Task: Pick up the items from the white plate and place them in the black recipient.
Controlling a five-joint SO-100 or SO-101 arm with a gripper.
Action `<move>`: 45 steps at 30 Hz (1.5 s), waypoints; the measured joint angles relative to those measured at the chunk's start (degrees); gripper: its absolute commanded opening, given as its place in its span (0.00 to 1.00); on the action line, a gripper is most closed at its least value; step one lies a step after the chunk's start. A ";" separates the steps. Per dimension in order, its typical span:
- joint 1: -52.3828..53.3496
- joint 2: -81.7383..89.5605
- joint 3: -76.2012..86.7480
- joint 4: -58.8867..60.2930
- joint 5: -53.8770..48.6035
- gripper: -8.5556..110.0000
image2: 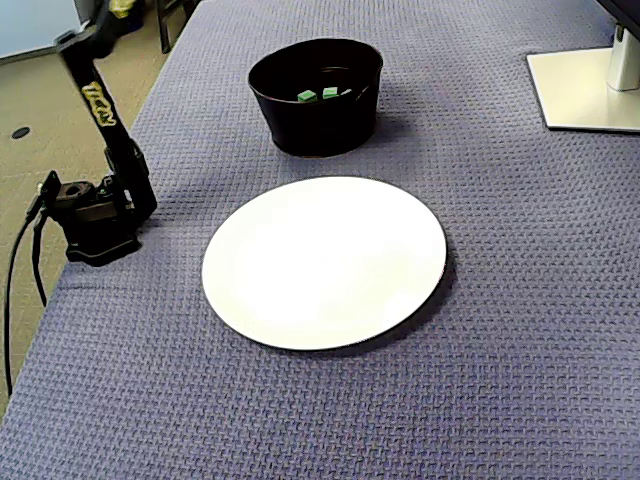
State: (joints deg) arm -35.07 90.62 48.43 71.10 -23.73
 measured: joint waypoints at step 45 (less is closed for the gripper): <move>39.99 88.77 100.11 -4.66 -60.38 0.27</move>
State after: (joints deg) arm 4.92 179.38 148.54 66.45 -84.11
